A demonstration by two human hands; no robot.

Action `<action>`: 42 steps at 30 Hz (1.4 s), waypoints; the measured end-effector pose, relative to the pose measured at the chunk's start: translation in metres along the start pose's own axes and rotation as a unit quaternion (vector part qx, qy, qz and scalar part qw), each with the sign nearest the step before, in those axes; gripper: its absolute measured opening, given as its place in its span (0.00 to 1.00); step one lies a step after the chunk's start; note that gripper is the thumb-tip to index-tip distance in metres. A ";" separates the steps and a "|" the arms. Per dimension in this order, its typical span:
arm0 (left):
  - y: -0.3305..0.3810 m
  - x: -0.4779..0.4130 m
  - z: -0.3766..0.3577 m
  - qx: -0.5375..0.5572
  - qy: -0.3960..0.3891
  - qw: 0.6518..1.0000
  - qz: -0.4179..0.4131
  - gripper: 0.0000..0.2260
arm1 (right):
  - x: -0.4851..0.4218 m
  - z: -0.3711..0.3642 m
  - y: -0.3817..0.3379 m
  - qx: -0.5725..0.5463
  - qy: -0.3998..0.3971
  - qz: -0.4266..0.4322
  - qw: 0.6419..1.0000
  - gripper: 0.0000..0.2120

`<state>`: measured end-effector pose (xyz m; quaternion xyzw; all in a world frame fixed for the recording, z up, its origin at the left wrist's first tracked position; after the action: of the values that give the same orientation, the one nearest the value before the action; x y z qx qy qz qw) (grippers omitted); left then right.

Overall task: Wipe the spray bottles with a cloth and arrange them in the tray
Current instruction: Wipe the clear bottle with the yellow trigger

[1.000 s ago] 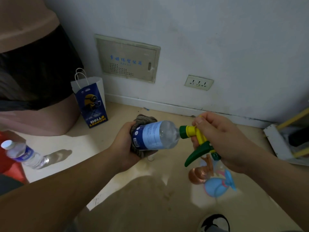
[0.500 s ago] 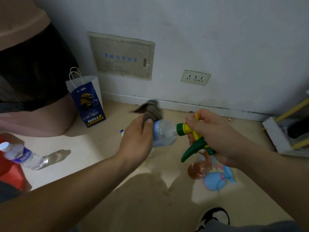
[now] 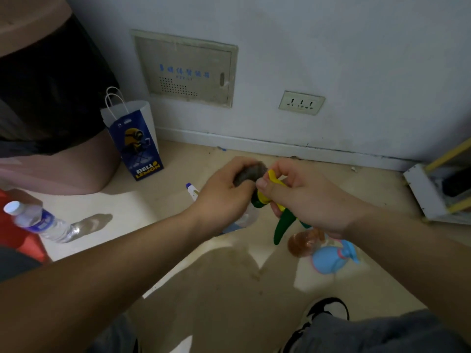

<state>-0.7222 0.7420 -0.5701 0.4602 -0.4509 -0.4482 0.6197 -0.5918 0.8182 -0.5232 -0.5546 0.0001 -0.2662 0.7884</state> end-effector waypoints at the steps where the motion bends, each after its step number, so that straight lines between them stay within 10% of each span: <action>1: 0.004 0.002 -0.008 0.001 -0.040 0.999 -0.025 0.21 | -0.001 -0.001 -0.001 0.017 -0.003 0.004 1.000 0.11; 6: -0.005 0.000 0.011 -0.012 -0.060 0.998 -0.018 0.14 | 0.000 0.002 -0.005 0.030 -0.001 0.016 0.999 0.09; 11: -0.046 0.017 0.014 0.190 0.044 0.932 0.306 0.13 | 0.002 0.013 -0.002 -0.027 -0.011 0.025 0.999 0.12; 17: 0.018 0.013 -0.015 -0.012 0.022 0.999 -0.029 0.11 | -0.001 0.009 0.002 -0.047 -0.010 0.030 0.998 0.14; 20: 0.012 0.009 -0.007 -0.036 -0.024 0.997 -0.069 0.11 | -0.001 0.010 -0.002 -0.044 -0.007 0.038 0.998 0.15; 26: -0.047 0.012 0.011 0.104 0.022 0.958 0.267 0.15 | 0.007 0.022 0.001 -0.047 0.002 0.020 0.999 0.14; 34: 0.009 0.014 -0.009 -0.095 0.027 0.988 -0.122 0.12 | 0.005 0.021 -0.005 -0.069 0.020 0.024 0.997 0.12; 39: -0.051 0.008 0.010 0.166 0.030 0.969 0.181 0.16 | 0.010 0.030 0.000 -0.102 0.056 -0.001 0.993 0.14; 42: -0.053 0.010 0.005 0.191 0.064 0.955 0.217 0.16 | 0.013 0.030 0.003 -0.143 0.066 -0.018 0.987 0.14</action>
<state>-0.7326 0.7224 -0.6190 0.4890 -0.5765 -0.1780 0.6300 -0.5706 0.8395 -0.5105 -0.6424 0.0802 -0.3134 0.6947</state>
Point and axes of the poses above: each hand's wrist, its own x-axis away from the middle knuckle, its own z-axis out of the back of the hand, y = z × x, the point moved 5 cm from there along -x, towards the middle knuckle, and after that the axes turned 13 degrees about -y, right-handed, at the moved point
